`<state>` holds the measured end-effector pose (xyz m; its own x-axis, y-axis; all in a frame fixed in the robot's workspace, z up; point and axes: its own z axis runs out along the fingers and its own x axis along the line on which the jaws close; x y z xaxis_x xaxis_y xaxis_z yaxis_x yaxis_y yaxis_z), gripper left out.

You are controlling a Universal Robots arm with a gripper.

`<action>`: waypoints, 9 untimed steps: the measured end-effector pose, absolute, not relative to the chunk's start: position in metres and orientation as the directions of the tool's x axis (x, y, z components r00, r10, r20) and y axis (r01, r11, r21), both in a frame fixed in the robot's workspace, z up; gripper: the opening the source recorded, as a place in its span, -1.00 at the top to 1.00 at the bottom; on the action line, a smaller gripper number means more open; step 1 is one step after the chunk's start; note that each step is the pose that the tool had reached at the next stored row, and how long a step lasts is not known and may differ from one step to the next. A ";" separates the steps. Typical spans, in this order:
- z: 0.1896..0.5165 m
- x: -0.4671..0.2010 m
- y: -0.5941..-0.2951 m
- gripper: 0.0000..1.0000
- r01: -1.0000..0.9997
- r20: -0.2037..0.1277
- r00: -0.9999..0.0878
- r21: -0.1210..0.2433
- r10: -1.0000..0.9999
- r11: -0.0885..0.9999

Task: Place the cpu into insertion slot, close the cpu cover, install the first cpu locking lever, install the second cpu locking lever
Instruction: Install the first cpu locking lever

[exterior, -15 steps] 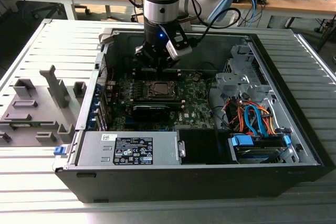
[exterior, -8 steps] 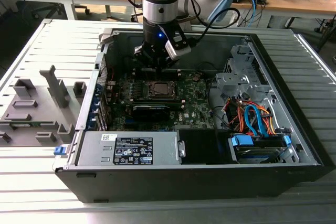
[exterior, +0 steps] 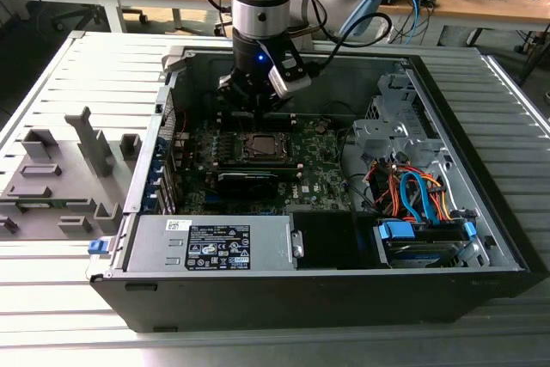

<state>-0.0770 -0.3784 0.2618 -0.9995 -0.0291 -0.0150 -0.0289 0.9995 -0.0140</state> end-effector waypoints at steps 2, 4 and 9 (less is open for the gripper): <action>0.262 -0.078 -0.378 0.79 -0.029 -0.015 -0.999 -0.014 -0.029 0.999; 0.262 -0.078 -0.378 0.79 -0.029 -0.015 -0.999 -0.014 -0.029 0.999; 0.262 -0.080 -0.378 0.79 -0.029 -0.015 -0.999 -0.014 -0.029 0.999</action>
